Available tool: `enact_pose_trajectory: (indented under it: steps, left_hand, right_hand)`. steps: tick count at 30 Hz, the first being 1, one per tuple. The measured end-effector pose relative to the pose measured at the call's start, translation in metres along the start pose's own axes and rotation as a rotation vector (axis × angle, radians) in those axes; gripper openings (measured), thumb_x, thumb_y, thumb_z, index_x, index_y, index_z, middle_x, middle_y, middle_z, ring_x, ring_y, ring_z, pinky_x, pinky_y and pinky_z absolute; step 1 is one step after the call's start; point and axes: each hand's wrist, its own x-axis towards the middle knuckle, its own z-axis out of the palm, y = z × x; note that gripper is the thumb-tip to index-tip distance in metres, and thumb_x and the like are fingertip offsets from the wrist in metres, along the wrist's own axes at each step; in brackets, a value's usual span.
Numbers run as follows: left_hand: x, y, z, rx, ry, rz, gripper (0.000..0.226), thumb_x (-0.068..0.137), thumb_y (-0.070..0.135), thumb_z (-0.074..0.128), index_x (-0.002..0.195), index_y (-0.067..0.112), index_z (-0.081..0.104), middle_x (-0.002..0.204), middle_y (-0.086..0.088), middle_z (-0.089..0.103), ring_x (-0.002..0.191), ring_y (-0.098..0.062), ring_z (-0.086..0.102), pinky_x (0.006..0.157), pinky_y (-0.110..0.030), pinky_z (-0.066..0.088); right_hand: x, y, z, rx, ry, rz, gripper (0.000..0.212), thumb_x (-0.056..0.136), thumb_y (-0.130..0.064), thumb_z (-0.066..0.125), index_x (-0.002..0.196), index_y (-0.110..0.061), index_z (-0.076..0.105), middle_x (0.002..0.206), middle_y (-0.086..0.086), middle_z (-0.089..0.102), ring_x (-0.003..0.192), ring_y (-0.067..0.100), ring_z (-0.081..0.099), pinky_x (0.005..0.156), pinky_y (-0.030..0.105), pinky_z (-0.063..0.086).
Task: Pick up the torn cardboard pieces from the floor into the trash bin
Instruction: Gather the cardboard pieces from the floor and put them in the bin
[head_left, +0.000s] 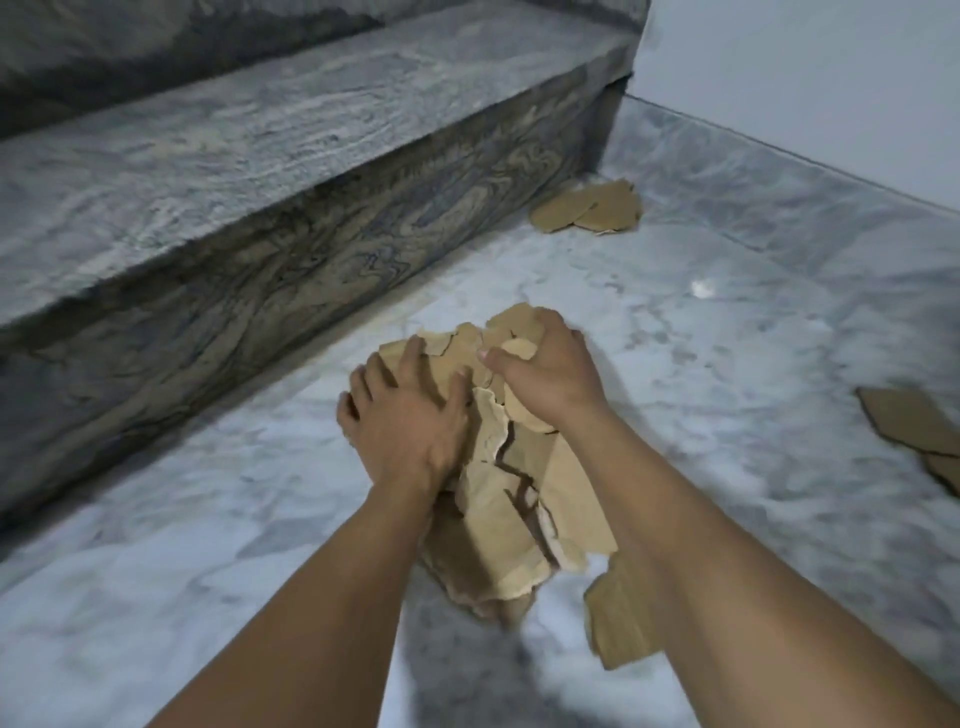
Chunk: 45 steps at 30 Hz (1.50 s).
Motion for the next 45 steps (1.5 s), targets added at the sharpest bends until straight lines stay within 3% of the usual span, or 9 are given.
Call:
enact_pose_trajectory:
  steps: [8,11,16,25,29,34,37,41,45]
  left_hand:
    - [-0.014,0.016,-0.039,-0.769,-0.171,-0.269,0.086,0.074,0.040,0.088,0.145,0.026,0.041,0.120,0.003,0.060,0.101,-0.019,0.066,0.087,-0.031,0.052]
    - [-0.027,0.023,-0.053,-0.951,-0.251,-0.282,0.089,0.071,0.020,0.093,0.145,0.025,0.044,0.121,0.002,0.066,0.104,-0.020,0.068,0.095,-0.043,0.057]
    - [-0.058,0.063,-0.083,-1.132,-0.366,-0.202,0.069,0.073,0.006,0.090,0.127,0.026,0.051,0.101,0.006,0.069,0.095,-0.024,0.071,0.078,-0.048,0.062]
    - [-0.147,0.228,-0.173,-1.239,-0.589,0.119,0.067,0.075,-0.002,0.085,0.128,0.020,0.051,0.100,-0.009,0.071,0.074,-0.027,0.071,0.068,-0.061,0.059]
    - [-0.207,0.304,-0.197,-1.228,-0.697,0.245,0.072,0.076,0.000,0.085,0.134,0.022,0.048,0.100,-0.007,0.070,0.071,-0.023,0.072,0.046,-0.037,0.058]
    - [-0.292,0.383,-0.202,-1.202,-0.835,0.337,0.068,0.075,-0.002,0.084,0.121,0.026,0.043,0.112,-0.013,0.068,0.087,-0.032,0.075,0.062,-0.053,0.063]
    - [-0.345,0.415,-0.193,-1.154,-0.982,0.398,0.058,0.081,-0.006,0.079,0.116,0.016,0.038,0.105,-0.019,0.066,0.066,-0.026,0.067,0.037,-0.026,0.049]
    - [-0.411,0.442,-0.166,-1.027,-1.121,0.442,0.065,0.079,0.002,0.084,0.129,0.006,0.043,0.074,-0.015,0.068,0.037,-0.013,0.053,0.035,-0.018,0.036]
    - [-0.460,0.453,-0.134,-0.780,-1.140,0.460,0.084,0.072,0.025,0.092,0.138,0.008,0.043,0.118,-0.018,0.068,0.082,-0.028,0.072,0.044,-0.032,0.050]
  right_hand:
    - [-0.053,0.016,0.001,0.543,0.183,0.241,0.084,0.069,-0.034,0.083,0.146,-0.029,0.049,0.139,-0.002,0.059,0.120,0.024,0.060,0.103,0.045,0.052]
    - [-0.074,0.011,-0.019,0.607,0.275,0.207,0.074,0.073,-0.029,0.083,0.140,-0.032,0.053,0.131,-0.004,0.061,0.114,0.022,0.062,0.100,0.043,0.053]
    - [-0.115,0.000,-0.081,0.600,0.403,0.188,0.074,0.067,-0.033,0.082,0.136,-0.033,0.057,0.129,-0.003,0.064,0.111,0.023,0.064,0.098,0.045,0.054]
    - [-0.228,-0.038,-0.253,0.646,0.733,0.164,0.056,0.081,-0.017,0.076,0.134,-0.019,0.058,0.119,-0.004,0.065,0.103,0.023,0.065,0.084,0.034,0.055]
    - [-0.283,-0.033,-0.339,0.653,0.882,0.172,0.070,0.062,-0.024,0.077,0.131,-0.021,0.063,0.117,0.005,0.071,0.101,0.030,0.069,0.090,0.047,0.059]
    - [-0.359,-0.002,-0.424,0.667,1.044,0.237,0.026,0.080,-0.008,0.076,0.104,-0.013,0.070,0.096,0.011,0.075,0.084,0.030,0.073,0.080,0.052,0.062]
    - [-0.406,0.030,-0.458,0.691,1.122,0.331,0.030,0.081,-0.015,0.078,0.108,-0.017,0.065,0.096,0.009,0.074,0.085,0.030,0.072,0.082,0.050,0.061]
    - [-0.462,0.073,-0.486,0.664,1.214,0.440,0.053,0.076,-0.021,0.083,0.124,-0.018,0.062,0.113,0.008,0.070,0.100,0.030,0.067,0.094,0.048,0.055]
    - [-0.500,0.114,-0.490,0.562,1.265,0.529,0.048,0.084,-0.020,0.077,0.127,-0.008,0.060,0.112,0.005,0.067,0.100,0.026,0.066,0.098,0.041,0.053]
